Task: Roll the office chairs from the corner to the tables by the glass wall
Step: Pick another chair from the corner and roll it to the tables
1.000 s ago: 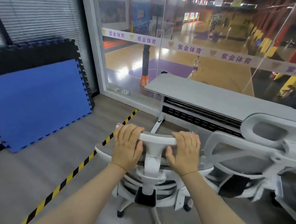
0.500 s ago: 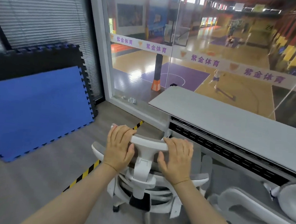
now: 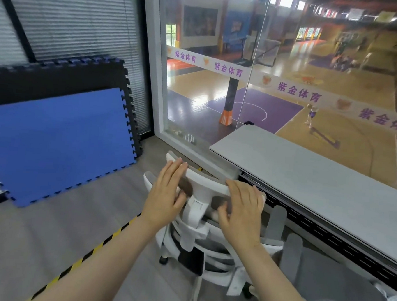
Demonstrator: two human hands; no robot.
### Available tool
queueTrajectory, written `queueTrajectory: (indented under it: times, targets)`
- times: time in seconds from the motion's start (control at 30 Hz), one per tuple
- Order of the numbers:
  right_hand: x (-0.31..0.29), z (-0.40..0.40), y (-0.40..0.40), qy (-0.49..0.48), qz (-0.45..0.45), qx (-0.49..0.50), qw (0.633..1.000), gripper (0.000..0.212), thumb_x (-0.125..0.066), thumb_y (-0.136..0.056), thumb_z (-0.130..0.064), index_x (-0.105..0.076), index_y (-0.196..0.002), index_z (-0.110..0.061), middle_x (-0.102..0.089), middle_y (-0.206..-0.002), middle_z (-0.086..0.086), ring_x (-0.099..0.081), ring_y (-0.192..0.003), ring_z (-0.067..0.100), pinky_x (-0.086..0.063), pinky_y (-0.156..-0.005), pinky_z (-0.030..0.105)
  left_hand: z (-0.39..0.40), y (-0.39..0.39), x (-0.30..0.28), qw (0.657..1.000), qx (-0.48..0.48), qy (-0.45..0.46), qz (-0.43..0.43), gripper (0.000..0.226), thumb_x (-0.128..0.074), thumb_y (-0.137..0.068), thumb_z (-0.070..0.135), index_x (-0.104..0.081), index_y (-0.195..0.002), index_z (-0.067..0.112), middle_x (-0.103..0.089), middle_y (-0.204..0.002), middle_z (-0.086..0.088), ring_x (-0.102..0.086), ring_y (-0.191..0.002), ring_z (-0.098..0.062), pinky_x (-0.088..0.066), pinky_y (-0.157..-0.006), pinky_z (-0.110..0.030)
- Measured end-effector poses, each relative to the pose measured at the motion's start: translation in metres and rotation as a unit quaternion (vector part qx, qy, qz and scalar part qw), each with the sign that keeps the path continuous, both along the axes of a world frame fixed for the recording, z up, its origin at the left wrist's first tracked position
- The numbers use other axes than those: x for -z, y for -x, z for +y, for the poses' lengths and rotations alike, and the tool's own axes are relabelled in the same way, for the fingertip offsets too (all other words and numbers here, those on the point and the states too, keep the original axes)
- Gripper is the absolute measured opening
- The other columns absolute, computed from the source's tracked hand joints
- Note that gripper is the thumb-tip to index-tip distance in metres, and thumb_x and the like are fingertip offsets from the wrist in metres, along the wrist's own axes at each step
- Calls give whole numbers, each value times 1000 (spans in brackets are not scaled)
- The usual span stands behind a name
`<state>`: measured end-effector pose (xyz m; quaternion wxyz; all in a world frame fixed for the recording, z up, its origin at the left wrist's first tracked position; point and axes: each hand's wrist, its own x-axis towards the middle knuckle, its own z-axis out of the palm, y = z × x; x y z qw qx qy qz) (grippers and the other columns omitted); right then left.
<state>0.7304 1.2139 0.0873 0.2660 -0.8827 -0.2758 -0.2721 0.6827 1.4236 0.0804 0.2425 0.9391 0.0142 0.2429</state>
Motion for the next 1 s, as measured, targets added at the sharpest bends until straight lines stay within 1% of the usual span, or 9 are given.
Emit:
queueTrajectory:
  times: [0.13,0.27,0.4,0.53,0.6,0.67,0.77,0.87,1.0]
  targets:
    - [-9,5,0,7,53,-2,999,57,-54,-77,-18,-51,-134,-16,-52,-134,-1,-43,-128,18,-10,-122,39,10,8,-9,999,19,7,42,72,-53,-90,16,-20,-153,27,-9,-162,14,-14,-146,-2,-27,-112,-24]
    - [-13,16,12,-15,72,-27,997,50,-53,-81,-20,-51,-131,-20,-49,-137,-1,-38,-132,19,-15,-120,47,24,37,-10,998,-6,0,70,62,-50,-92,21,-30,-151,26,-24,-159,10,-18,-142,3,-15,-115,-21]
    - [-13,47,34,19,111,-116,987,48,-41,-85,-28,-49,-132,-20,-46,-136,-3,-39,-129,18,-27,-114,39,42,87,0,994,-54,-15,91,51,-51,-95,22,-41,-144,23,-38,-151,7,-28,-139,-5,-10,-110,-12]
    - [-4,105,67,66,186,-223,955,46,-53,-87,-18,-46,-132,-23,-46,-132,-6,-36,-123,12,-34,-108,37,74,162,14,979,-139,-22,147,47,-47,-96,28,-41,-143,27,-37,-150,11,-29,-139,-7,-21,-116,-29]
    - [0,139,89,103,197,-263,939,47,-55,-88,-16,-46,-133,-21,-48,-133,-4,-37,-125,15,-34,-107,38,93,210,17,968,-192,-16,161,44,-46,-96,28,-45,-140,26,-40,-147,11,-33,-137,-9,-20,-114,-27]
    - [4,174,115,144,198,-311,918,43,-55,-90,-17,-49,-132,-18,-50,-132,-2,-41,-125,18,-35,-106,37,111,263,18,951,-253,-6,175,43,-40,-94,34,-51,-135,24,-47,-141,9,-37,-134,-11,-20,-110,-24]
    - [12,226,166,210,194,-383,879,35,-54,-92,-19,-55,-126,-16,-54,-126,-1,-45,-121,20,-39,-100,37,128,353,20,920,-345,13,185,56,-28,-85,44,-58,-127,22,-56,-131,8,-46,-127,-14,-24,-104,-22]
    - [17,271,229,270,173,-433,842,33,-51,-94,-24,-55,-126,-19,-56,-122,-2,-47,-117,18,-38,-97,33,136,446,22,879,-437,51,186,48,-33,-87,40,-60,-123,23,-58,-127,9,-51,-117,-14,-29,-97,-23]
    - [16,322,327,317,164,-489,796,34,-46,-97,-28,-53,-129,-22,-57,-125,-4,-46,-120,17,-37,-99,30,142,566,23,823,-534,78,178,39,-40,-91,35,-59,-123,24,-57,-128,12,-50,-121,-12,-32,-98,-23]
